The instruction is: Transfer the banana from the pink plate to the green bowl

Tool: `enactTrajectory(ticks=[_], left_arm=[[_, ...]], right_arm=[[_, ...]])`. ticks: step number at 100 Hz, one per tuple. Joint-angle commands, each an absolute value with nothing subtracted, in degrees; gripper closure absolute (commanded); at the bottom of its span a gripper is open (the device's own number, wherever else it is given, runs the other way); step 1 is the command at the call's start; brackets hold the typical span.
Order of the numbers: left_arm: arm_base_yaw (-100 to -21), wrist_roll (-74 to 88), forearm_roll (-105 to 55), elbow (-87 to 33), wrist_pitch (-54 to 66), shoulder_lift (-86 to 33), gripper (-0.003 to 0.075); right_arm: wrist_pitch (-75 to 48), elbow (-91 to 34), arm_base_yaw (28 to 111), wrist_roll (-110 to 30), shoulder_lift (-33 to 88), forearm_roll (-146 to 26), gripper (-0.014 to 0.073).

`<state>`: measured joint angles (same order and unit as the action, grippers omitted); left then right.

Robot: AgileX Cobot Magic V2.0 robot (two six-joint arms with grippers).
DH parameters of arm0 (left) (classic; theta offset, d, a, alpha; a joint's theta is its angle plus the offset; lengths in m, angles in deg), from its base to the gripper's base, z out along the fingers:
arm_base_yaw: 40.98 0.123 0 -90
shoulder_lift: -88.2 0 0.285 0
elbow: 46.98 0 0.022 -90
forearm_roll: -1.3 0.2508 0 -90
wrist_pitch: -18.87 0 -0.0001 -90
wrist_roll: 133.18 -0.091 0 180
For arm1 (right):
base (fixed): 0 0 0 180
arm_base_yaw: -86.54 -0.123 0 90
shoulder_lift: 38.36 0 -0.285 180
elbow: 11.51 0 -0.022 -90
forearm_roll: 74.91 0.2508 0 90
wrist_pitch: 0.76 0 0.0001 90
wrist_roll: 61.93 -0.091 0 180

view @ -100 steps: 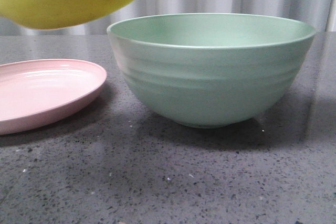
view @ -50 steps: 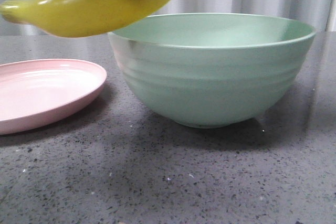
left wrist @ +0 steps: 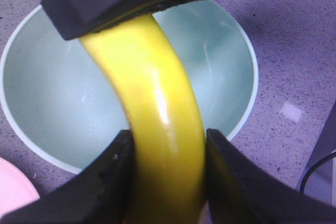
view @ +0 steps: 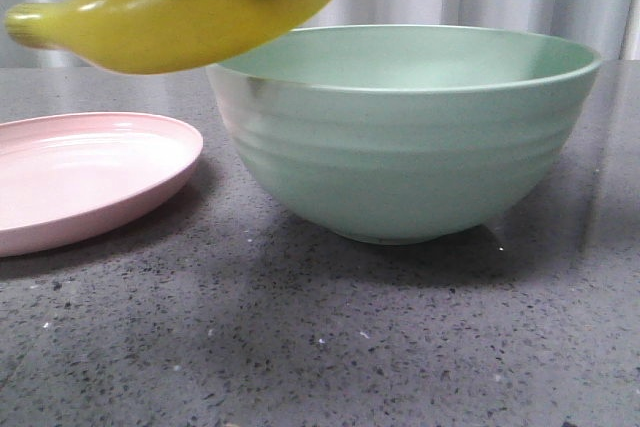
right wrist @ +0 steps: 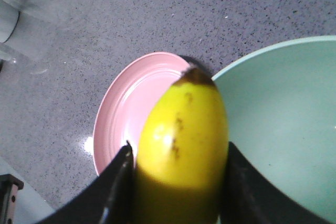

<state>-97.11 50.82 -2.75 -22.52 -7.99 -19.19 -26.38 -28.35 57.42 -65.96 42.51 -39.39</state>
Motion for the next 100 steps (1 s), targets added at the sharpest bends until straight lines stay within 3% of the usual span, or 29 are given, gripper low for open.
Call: enactTrajectory(ticks=[1,13,21,65,100], left_arm=[[-97.5,50.8,-3.3,-24.7,-3.0,-20.4,0.0548],[-97.5,50.8,-3.3,-24.7,-3.1,-20.4,0.0422],[-97.4,50.8,-3.3,-24.7,-3.1,-20.4,0.0379],[-97.4,50.8,-3.3,-24.7,-3.3,-22.6,0.0384],[-97.4,50.8,-3.5,-24.7,-3.3,-22.7,0.0384]], right_arm=[[-23.9,-26.3,57.5,-65.0,41.3,-39.5,0.0539],[-24.0,-26.3,57.5,-65.0,41.3,-39.5,0.0666],[-24.0,-26.3,57.5,-65.0,41.3,-39.5,0.0665],[-21.5,-24.3,60.4,-65.0,35.5,-54.6,0.0665],[-21.3,-24.3,62.2,-65.0,38.8,-65.9,0.0665]])
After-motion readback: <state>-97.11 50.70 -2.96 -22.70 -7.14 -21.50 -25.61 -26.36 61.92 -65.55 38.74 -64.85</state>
